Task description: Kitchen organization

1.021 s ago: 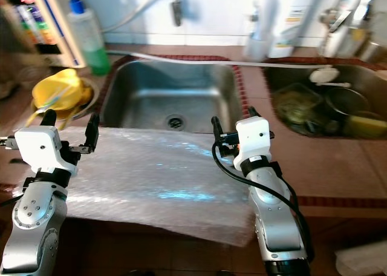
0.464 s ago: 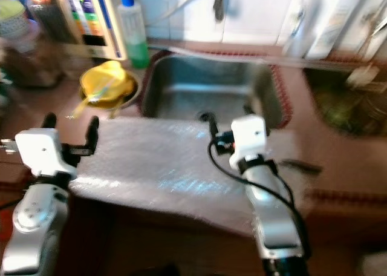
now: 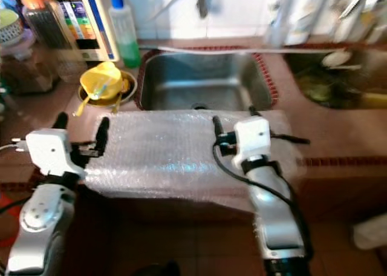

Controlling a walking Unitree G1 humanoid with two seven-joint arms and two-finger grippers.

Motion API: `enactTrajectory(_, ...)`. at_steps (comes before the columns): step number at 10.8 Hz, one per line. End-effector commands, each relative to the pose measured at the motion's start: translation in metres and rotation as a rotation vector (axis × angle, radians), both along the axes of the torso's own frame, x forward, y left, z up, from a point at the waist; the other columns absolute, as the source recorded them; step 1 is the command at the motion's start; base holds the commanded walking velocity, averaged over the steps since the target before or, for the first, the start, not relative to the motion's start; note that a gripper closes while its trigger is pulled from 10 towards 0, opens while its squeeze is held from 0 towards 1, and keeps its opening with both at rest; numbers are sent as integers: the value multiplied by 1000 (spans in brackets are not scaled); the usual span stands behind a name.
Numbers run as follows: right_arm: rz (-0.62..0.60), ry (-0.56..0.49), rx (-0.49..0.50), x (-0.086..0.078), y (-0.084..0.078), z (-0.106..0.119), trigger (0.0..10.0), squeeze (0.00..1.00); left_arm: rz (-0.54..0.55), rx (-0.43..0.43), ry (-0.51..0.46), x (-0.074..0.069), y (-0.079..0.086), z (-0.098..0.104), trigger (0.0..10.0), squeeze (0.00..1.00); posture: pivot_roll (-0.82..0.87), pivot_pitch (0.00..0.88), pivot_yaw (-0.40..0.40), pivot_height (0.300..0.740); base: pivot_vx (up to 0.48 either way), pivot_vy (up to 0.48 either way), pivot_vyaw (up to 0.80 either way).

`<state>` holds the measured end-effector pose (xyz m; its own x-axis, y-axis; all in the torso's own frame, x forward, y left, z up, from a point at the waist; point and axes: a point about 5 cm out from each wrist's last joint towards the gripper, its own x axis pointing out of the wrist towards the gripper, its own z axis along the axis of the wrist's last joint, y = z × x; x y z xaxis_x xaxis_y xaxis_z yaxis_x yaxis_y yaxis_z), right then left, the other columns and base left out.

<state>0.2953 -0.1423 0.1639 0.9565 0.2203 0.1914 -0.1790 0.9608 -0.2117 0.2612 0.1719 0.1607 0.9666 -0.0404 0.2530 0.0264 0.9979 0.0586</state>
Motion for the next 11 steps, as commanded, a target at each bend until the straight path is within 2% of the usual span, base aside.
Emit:
enactTrajectory(1,1,-8,-2,0,-1,1,10000,0,-2,-1,-11,-3,-1,2,10000,0,-82,137,40,740,0,0,0)
enactTrajectory(4,4,-9,-3,0,-1,1,10000,0,-29,5,-28,-4,-4,6,10000,0,-80,137,39,740,174,0,0)
enactTrajectory(11,12,-7,-8,1,1,-1,10000,0,-37,4,-15,-7,-6,3,10000,0,-76,138,34,740,333,0,0)
